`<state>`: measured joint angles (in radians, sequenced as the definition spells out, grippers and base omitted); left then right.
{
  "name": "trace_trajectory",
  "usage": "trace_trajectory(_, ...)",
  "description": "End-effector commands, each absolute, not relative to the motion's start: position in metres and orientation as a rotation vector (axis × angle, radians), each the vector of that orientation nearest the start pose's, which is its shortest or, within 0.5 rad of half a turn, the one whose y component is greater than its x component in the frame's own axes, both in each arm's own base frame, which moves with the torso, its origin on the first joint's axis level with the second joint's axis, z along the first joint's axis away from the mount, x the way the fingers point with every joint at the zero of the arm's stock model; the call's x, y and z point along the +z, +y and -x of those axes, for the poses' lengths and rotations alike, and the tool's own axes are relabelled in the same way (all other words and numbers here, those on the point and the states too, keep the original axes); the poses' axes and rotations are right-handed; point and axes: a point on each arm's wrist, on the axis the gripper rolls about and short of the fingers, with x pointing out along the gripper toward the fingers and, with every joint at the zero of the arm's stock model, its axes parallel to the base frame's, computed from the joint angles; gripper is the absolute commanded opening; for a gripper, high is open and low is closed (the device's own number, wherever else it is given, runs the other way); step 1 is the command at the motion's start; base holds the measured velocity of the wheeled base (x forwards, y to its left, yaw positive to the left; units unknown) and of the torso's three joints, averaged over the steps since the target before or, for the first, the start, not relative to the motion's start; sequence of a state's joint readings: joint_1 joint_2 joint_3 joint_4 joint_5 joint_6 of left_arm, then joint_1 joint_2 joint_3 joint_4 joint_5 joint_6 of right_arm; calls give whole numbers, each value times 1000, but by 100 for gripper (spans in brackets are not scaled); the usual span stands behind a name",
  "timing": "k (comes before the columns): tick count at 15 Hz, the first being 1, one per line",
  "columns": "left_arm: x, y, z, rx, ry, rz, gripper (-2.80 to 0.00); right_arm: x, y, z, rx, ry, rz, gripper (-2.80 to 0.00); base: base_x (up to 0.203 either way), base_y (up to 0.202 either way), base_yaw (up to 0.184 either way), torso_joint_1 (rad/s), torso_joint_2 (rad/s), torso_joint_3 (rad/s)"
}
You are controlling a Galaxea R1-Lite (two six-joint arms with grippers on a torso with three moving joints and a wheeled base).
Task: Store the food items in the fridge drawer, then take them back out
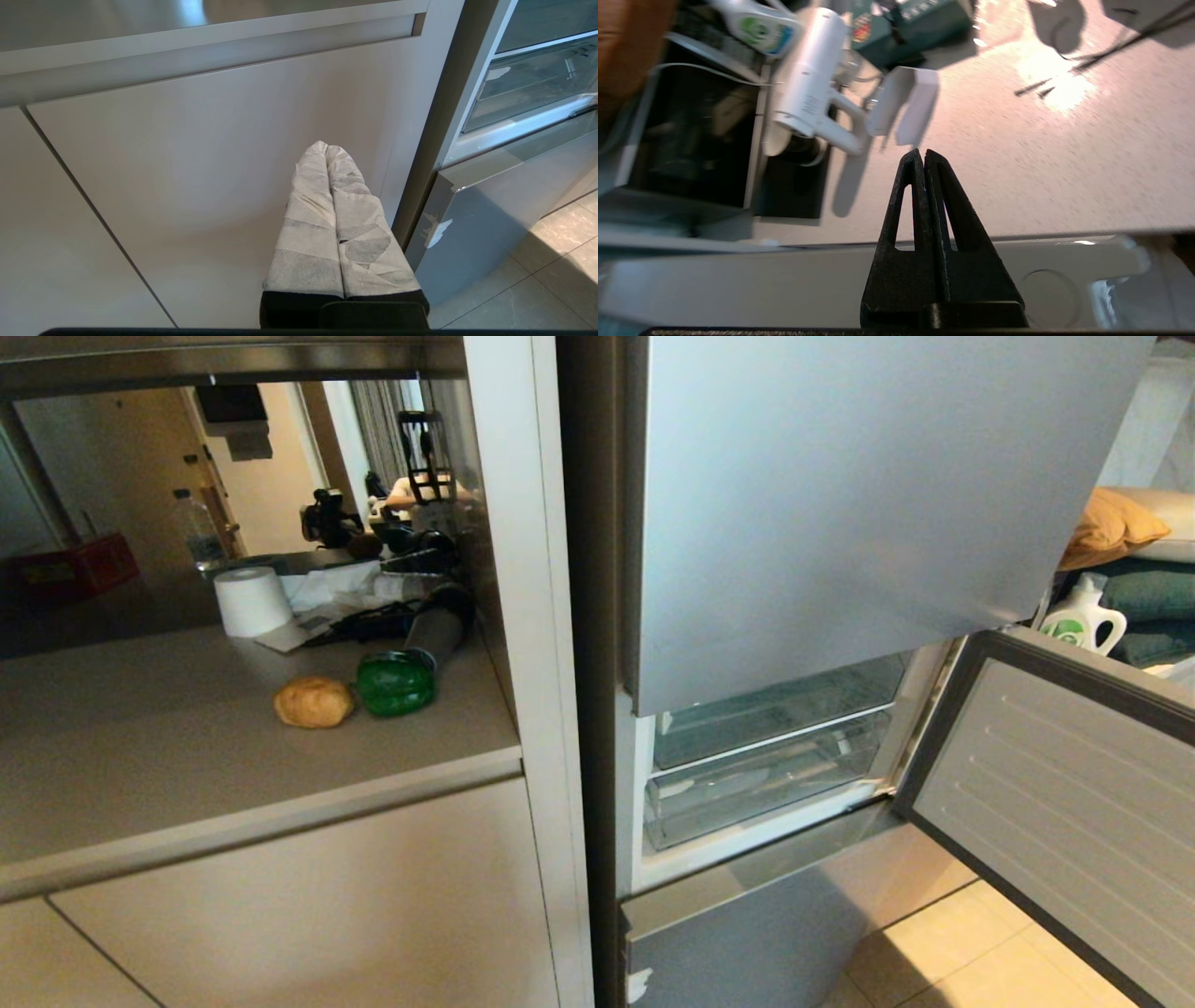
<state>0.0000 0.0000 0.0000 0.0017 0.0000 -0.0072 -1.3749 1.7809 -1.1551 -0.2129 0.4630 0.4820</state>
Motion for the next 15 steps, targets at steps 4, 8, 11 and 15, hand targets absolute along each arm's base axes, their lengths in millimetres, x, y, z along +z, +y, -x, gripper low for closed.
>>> trace_trajectory(4,75,0,23,0,2,8,-280,212,-323,-96,-1013,79,-779,-280,0,0,0,0,0,0)
trace_trajectory(8,75,0,23,0,2,8,-280,217,-307,-92,-1012,92,-793,-280,0,0,0,0,0,0)
trace_trajectory(11,75,0,23,0,2,8,-280,212,-290,-87,-1015,111,-816,-280,0,0,0,0,0,0)
trace_trajectory(15,75,0,23,0,2,8,-280,227,-263,-80,-980,76,-786,-280,0,0,0,0,0,0)
